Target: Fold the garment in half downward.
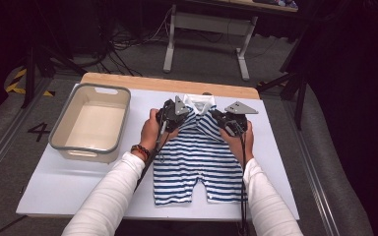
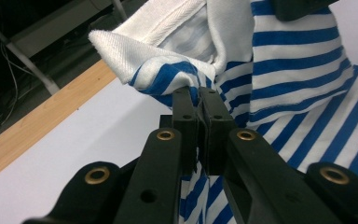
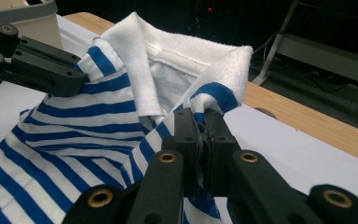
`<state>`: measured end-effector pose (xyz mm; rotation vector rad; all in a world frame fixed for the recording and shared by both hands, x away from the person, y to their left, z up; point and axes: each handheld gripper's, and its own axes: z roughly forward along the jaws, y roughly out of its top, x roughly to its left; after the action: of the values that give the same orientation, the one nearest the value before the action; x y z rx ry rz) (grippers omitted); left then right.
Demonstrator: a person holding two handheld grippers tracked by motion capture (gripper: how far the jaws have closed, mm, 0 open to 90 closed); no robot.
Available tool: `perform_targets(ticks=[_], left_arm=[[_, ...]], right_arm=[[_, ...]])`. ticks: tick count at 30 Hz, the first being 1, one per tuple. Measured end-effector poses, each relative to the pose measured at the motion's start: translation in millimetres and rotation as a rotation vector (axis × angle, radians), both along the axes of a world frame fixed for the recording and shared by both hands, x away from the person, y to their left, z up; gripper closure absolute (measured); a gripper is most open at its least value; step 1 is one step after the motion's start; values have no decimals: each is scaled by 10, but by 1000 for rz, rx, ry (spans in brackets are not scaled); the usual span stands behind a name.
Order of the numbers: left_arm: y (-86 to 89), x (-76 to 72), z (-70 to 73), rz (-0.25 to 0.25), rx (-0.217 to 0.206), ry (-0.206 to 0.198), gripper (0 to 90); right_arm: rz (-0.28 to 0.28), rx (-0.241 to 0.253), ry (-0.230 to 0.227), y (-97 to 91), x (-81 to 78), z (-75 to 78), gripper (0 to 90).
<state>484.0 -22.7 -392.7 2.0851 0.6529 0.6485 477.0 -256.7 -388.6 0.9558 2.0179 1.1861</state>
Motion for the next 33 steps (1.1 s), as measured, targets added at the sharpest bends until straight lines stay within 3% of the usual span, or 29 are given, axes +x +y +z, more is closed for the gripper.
perform_targets(ticks=[7, 11, 18, 31, 33], left_arm=[[12, -108, -19, -35, 26, -28, 867], [45, -162, -39, -57, 21, -30, 867], [43, -308, -62, -95, 41, -52, 867], [113, -698, -147, -176, 19, -70, 866], [108, -783, -164, -197, 33, -77, 865]], right_arm=[[27, 5, -15, -11, -133, -9, 855], [51, 17, -22, -33, -238, -37, 855], [82, 1, -41, -100, -407, -85, 854], [151, 16, -77, -219, -838, -163, 852], [159, 23, -75, -236, -909, -178, 852]])
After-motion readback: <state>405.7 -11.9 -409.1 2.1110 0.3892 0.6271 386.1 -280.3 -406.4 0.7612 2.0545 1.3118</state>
